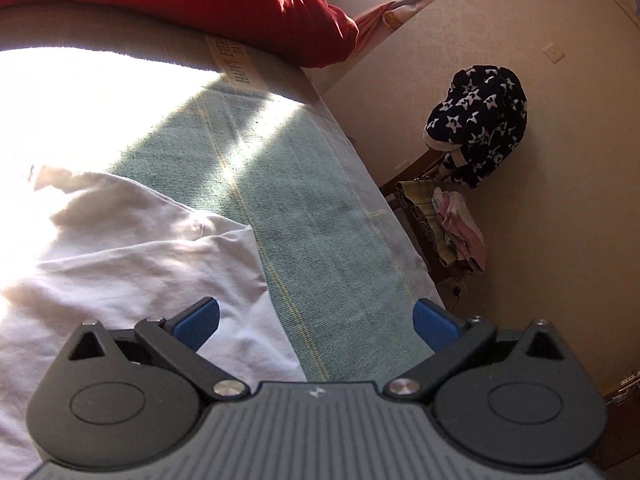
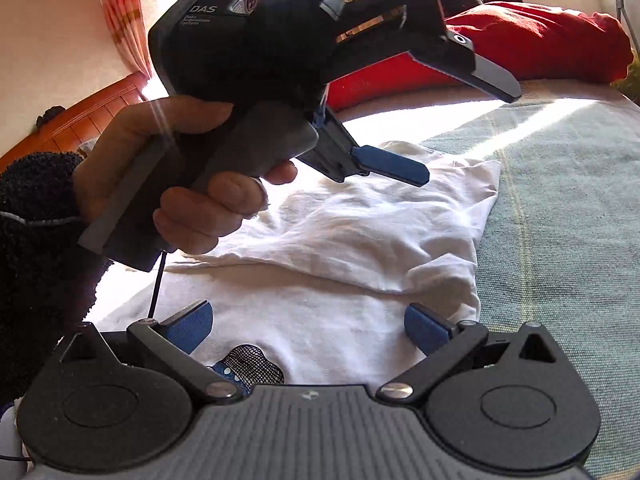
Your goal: Fold clothes
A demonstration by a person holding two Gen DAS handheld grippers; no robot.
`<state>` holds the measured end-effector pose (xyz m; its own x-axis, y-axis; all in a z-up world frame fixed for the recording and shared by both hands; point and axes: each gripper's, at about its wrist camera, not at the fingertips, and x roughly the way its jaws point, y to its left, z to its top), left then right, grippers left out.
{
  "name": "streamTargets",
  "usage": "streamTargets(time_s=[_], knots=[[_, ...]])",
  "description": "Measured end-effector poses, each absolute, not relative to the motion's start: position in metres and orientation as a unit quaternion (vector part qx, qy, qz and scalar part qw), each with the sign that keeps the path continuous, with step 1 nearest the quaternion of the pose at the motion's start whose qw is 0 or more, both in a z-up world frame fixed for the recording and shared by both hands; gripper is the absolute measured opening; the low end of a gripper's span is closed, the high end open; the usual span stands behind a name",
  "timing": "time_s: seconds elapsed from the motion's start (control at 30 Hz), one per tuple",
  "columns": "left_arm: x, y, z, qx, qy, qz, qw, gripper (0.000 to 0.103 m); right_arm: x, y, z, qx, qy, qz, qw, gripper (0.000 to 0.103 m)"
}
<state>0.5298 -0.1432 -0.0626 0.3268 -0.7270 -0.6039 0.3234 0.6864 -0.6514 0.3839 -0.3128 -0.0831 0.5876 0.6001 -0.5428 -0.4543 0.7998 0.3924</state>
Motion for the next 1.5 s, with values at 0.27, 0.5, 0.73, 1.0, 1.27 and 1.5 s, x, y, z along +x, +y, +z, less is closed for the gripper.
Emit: streamTargets(time_s=[0.27, 0.5, 0.73, 1.0, 1.27, 1.5], knots=[[0.52, -0.073, -0.072, -0.296, 0.453, -0.293, 0.788, 0.102, 0.384, -0.321, -0.081, 0.134, 0.341, 0.287, 0.885, 0.103], [0.548, -0.076, -0.088, -0.291, 0.443, -0.261, 0.807, 0.102, 0.392, -0.322, -0.084, 0.144, 0.343, 0.281, 0.885, 0.103], [0.535, -0.089, -0.068, -0.292, 0.438, -0.296, 0.797, 0.102, 0.392, -0.324, -0.084, 0.152, 0.339, 0.28, 0.885, 0.103], [0.479, -0.085, -0.084, -0.296, 0.467, -0.333, 0.764, 0.102, 0.39, -0.334, -0.081, 0.177, 0.328, 0.281, 0.884, 0.103], [0.468, -0.059, -0.071, -0.321, 0.456, -0.317, 0.767, 0.102, 0.39, -0.335, -0.079, 0.181, 0.326, 0.278, 0.885, 0.103], [0.454, -0.048, -0.068, -0.304, 0.455, -0.298, 0.782, 0.102, 0.389, -0.331, -0.076, 0.178, 0.328, 0.274, 0.887, 0.103]])
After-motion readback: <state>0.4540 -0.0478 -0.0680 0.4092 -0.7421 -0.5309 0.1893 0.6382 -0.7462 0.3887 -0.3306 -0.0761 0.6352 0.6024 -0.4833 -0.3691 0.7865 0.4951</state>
